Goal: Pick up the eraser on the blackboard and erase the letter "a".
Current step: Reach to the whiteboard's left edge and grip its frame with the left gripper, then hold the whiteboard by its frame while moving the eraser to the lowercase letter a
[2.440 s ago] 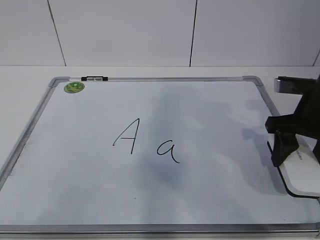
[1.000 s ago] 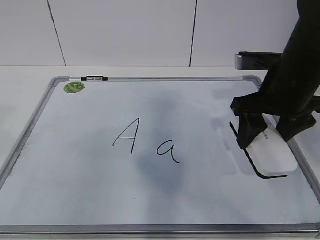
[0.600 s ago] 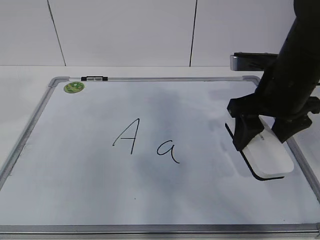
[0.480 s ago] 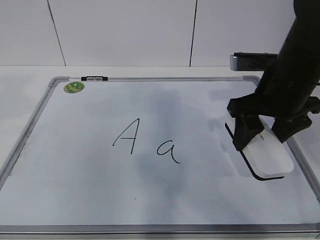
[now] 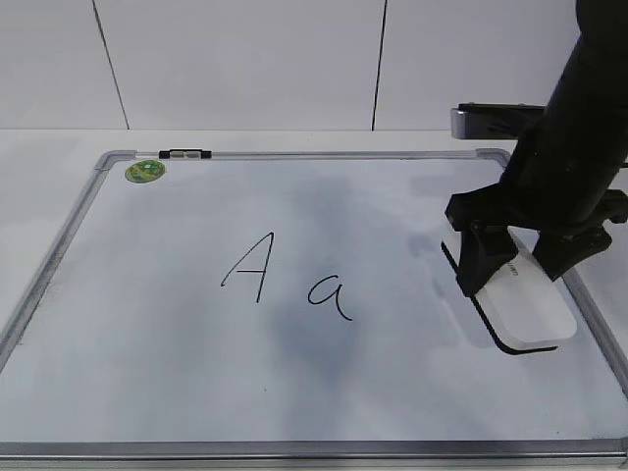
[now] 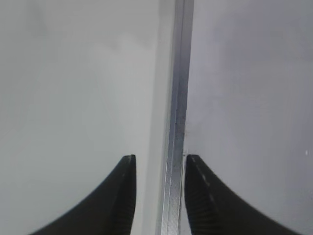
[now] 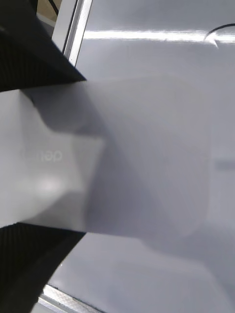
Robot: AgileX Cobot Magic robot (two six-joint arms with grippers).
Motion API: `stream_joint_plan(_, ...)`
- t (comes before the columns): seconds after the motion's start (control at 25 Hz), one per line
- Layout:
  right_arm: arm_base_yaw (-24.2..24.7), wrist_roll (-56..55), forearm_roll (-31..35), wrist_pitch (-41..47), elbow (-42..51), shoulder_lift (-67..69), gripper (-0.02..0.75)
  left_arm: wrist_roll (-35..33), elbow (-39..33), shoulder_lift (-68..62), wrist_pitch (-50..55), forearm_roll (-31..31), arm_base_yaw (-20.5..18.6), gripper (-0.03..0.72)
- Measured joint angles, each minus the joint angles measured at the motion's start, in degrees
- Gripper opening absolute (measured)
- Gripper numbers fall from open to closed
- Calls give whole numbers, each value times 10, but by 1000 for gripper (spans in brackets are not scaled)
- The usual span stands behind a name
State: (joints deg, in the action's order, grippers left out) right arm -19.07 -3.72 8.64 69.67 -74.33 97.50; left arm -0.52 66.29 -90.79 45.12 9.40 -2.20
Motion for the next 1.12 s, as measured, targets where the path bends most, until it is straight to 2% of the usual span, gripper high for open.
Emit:
stream_joint_plan(0.24,-1,0,0,0,0,0,536,-4,37,-87,20,5,0,236)
stream_joint_plan(0.48,-1,2,-2,0,0,0,536,-45,108,-154,64,20,0,236)
stream_joint_plan(0.72,-1,4,-2,0,0,0,536,-56,172,-204,104,23,0,236)
stream_joint_plan(1.12,-1,7,-2,0,0,0,536,-61,180,-269,121,31,0,236)
